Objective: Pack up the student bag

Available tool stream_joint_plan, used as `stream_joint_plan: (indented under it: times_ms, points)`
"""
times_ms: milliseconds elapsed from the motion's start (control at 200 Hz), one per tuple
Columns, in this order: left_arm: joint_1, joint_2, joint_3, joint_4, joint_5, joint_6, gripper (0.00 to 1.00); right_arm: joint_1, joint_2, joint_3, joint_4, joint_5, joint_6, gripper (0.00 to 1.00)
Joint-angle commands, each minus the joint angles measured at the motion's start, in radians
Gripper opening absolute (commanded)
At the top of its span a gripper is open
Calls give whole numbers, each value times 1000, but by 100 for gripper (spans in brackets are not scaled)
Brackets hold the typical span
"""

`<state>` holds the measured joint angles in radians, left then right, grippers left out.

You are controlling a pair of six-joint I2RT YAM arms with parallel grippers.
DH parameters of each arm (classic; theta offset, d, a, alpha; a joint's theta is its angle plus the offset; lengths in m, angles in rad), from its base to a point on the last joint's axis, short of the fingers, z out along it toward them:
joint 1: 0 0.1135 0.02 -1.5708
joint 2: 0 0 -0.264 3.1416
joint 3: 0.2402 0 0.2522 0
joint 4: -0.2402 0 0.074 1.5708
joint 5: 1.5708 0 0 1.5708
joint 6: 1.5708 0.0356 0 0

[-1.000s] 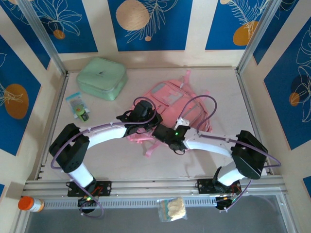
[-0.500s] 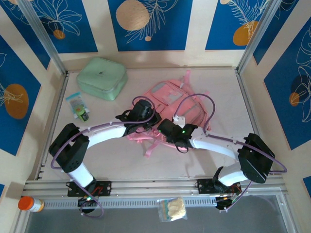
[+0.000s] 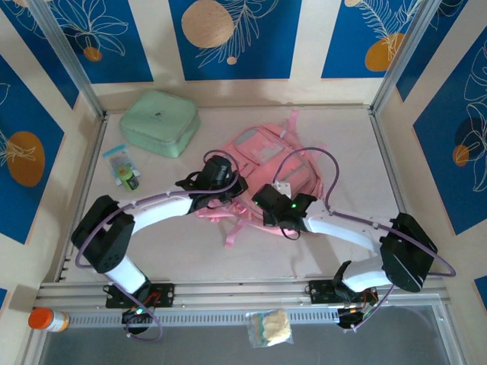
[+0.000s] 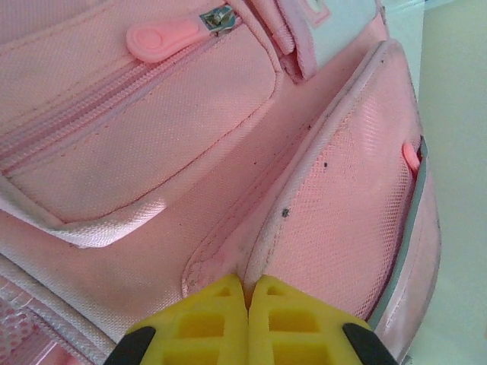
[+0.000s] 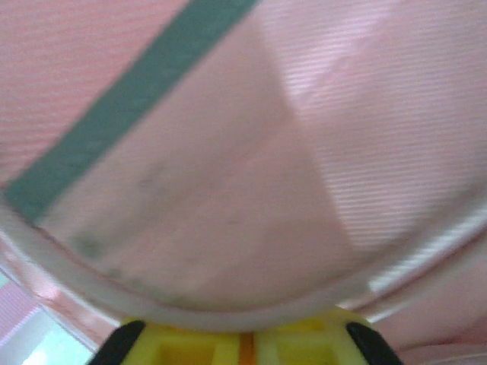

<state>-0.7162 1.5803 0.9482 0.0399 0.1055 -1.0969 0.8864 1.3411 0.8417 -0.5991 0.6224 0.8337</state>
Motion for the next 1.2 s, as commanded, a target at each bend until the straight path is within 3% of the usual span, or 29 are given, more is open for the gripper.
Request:
stream_joint_plan:
  times_ms: [0,145,255,350,475,555,635,725,810,1005,1196]
  points:
    - [92,-91,-61,-75,-24,121,0,-57,-68,-61,-115,-7,-57,2]
    - [181,-39,22,-159,92,313,0,-121,-108,-52,-64,-107,-192,0]
    - [262,15,51,-54,268,375,0,-42,-76,-19,-20,-174,-214,0]
    - [301,79,133,-67,331,429,0,31,-34,10,30,-242,-155,0]
    - [314,164,251,-71,390,492,0,131,78,122,55,-216,-71,0]
    - [334,204,293,-62,417,488,13,132,174,195,105,-227,-13,0]
    - [361,183,250,-10,462,426,30,135,246,260,90,-156,14,0]
    - [366,74,123,43,448,333,45,133,271,281,90,-138,12,0]
    - [363,-32,8,54,434,203,53,131,265,268,108,-153,14,0]
    - [287,-233,-172,-33,232,76,59,125,245,249,98,-162,5,0]
    - [178,-240,-236,69,148,-44,59,132,220,234,106,-159,30,0]
